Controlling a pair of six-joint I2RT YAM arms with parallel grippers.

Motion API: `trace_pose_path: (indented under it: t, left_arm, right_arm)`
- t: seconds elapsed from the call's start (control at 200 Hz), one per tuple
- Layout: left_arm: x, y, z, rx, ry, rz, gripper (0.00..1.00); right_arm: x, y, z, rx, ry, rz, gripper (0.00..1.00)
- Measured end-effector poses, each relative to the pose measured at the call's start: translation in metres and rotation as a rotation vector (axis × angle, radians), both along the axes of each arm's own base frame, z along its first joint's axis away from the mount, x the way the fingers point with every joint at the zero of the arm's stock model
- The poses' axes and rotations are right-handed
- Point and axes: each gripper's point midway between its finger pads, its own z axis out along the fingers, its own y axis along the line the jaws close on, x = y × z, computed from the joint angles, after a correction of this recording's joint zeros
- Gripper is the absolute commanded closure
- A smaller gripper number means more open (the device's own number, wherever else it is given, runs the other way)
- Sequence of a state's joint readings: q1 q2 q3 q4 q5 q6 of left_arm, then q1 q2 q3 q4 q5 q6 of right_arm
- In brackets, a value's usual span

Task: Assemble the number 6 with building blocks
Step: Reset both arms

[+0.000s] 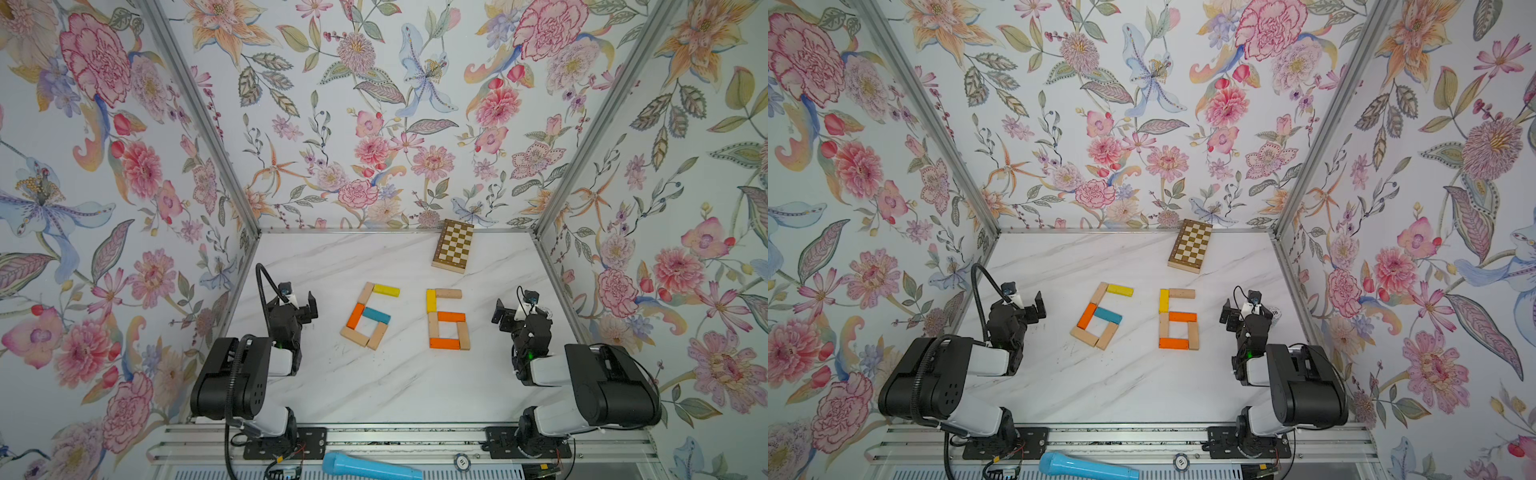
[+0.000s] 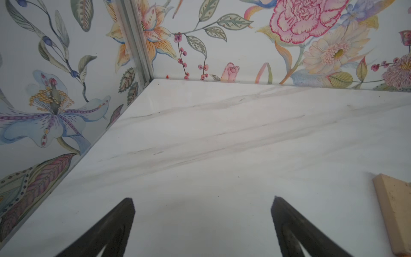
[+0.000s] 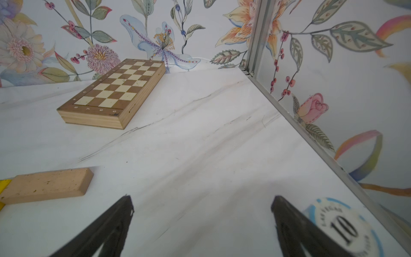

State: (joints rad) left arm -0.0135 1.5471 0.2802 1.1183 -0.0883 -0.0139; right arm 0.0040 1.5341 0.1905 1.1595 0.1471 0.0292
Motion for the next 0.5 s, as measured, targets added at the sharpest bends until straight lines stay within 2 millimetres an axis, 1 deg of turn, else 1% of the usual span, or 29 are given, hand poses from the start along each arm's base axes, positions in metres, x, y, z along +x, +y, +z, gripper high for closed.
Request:
trace_pose_path:
  t: [0.035,0.085,0.205,0.285,0.335,0.5]
  left_arm:
    - [0.000,0.002,0.003,0.002,-0.013,0.011,0.01]
    - [0.000,0.004,0.006,0.006,-0.028,0.025,0.01]
    - [0.000,0.008,0.013,0.017,-0.052,0.047,0.01]
    - [0.000,0.009,0.015,0.020,-0.060,0.050,0.01]
    - [0.000,0.009,0.015,0.020,-0.061,0.052,0.01]
    - [0.000,0.009,0.015,0.025,-0.059,0.051,0.01]
  right_arm:
    - [0.000,0.000,-0.006,0.000,0.016,0.002,0.01]
    - [0.000,0.000,-0.006,0.000,0.018,0.000,0.01]
    - [0.012,-0.006,0.007,0.005,-0.018,-0.017,0.01]
    - [0.023,-0.019,0.018,0.031,-0.042,-0.050,0.01]
    - [0.025,-0.026,0.023,0.037,-0.057,-0.074,0.01]
    - [0.025,-0.028,0.019,0.052,-0.040,-0.082,0.01]
